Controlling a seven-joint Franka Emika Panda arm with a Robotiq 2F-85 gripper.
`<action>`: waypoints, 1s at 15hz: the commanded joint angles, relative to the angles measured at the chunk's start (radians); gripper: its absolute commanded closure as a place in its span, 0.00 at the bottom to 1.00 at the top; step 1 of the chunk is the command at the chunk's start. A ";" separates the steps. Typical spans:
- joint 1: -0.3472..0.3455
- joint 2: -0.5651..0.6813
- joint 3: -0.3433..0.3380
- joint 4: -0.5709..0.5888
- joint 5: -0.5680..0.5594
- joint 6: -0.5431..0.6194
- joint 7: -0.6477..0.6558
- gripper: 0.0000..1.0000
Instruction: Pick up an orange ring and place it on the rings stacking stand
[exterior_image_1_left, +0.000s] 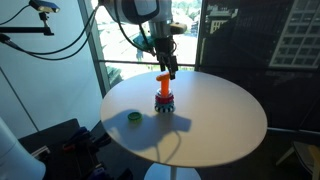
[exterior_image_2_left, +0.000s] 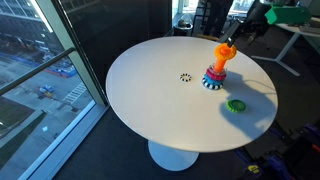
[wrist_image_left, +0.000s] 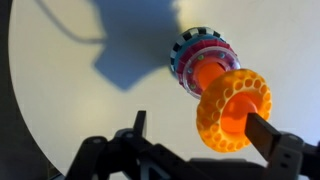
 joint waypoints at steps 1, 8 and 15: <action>-0.017 -0.012 -0.017 0.017 -0.013 -0.033 0.021 0.00; -0.028 0.021 -0.029 0.019 -0.010 -0.023 0.014 0.00; -0.026 0.054 -0.031 0.022 -0.007 -0.028 0.010 0.00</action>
